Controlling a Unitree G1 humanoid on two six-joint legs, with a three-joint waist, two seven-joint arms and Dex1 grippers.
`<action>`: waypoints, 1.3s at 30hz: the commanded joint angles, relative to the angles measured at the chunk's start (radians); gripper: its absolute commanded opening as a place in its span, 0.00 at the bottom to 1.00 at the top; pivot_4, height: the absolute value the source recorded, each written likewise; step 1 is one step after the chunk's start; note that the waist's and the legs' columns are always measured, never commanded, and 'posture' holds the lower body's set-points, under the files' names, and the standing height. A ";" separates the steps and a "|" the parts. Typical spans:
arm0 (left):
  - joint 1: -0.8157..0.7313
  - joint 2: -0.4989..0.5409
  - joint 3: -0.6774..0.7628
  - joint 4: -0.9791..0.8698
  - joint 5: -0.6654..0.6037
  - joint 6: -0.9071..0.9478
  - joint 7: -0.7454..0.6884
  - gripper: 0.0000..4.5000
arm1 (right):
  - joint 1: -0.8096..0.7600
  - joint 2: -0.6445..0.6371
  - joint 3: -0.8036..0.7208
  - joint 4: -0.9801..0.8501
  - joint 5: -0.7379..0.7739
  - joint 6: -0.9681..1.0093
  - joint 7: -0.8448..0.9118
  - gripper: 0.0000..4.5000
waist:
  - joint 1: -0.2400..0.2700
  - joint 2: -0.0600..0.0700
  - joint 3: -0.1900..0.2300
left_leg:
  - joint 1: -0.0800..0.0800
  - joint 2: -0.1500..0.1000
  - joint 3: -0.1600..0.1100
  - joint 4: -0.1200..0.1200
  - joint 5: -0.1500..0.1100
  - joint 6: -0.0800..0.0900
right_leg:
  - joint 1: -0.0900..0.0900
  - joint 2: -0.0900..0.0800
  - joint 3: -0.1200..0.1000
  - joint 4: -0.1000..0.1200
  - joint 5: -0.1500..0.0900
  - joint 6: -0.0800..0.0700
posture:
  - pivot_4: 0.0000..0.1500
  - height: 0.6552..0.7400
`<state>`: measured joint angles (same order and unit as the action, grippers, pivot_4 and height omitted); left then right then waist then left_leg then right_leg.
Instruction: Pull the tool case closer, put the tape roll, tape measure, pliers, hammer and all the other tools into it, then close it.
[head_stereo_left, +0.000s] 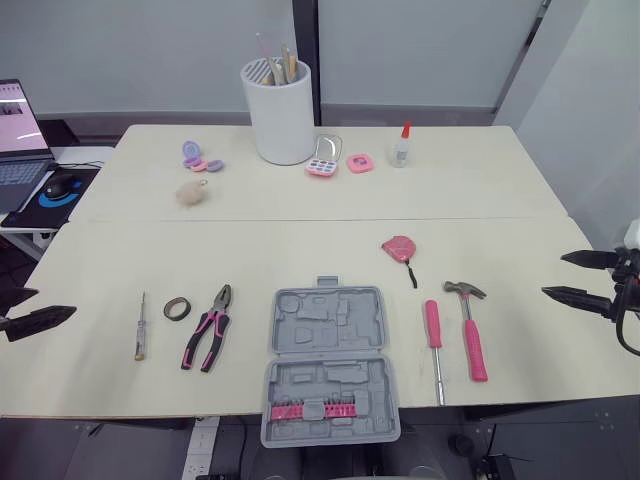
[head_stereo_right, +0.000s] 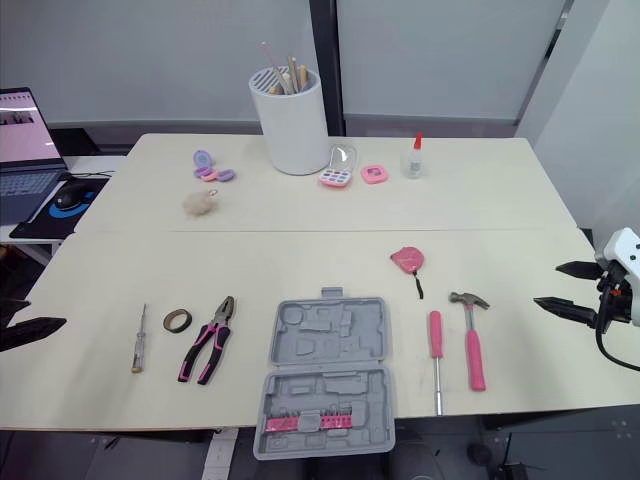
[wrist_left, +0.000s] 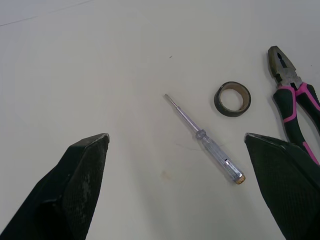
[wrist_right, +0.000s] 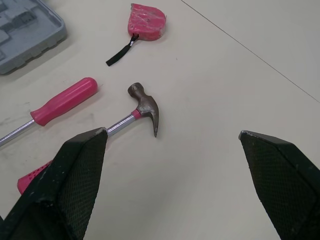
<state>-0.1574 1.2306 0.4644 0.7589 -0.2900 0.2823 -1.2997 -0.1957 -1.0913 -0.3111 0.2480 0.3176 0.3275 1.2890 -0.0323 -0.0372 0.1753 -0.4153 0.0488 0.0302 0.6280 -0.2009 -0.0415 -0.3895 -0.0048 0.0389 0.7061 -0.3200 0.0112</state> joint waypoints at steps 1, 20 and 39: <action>0.008 0.033 0.020 -0.032 -0.009 0.011 0.001 1.00 | -0.014 -0.033 -0.013 0.010 0.001 -0.029 0.012 0.99 | 0.000 0.000 0.000 | 0.000 0.000 0.000 0.000 0.000 0.000 | 0.000 0.000 0.000 0.000 0.000 0.000 | 1.00 1.00; 0.351 -0.143 0.190 -0.540 -0.094 0.222 0.128 1.00 | -0.281 0.263 0.248 -0.405 0.139 0.148 -0.098 0.99 | -0.027 0.000 0.000 | 0.000 0.001 -0.003 0.000 0.000 0.000 | 0.000 0.000 0.001 0.002 0.000 0.000 | 1.00 1.00; 0.618 -0.307 0.261 -0.851 -0.127 0.343 0.250 1.00 | -0.517 0.597 0.390 -0.639 0.329 0.290 -0.263 0.99 | 0.003 -0.006 -0.003 | 0.000 -0.002 -0.006 0.001 0.000 0.000 | 0.001 -0.005 -0.003 0.002 0.000 -0.001 | 1.00 1.00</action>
<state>0.4748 0.8982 0.7098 -0.1007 -0.4198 0.6457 -1.0505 -0.7170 -0.4897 0.0814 -0.3507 0.6268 0.6166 1.0369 -0.0297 -0.0428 0.1720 -0.4156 0.0472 0.0242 0.6287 -0.2009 -0.0416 -0.3891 -0.0100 0.0356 0.7077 -0.3197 0.0106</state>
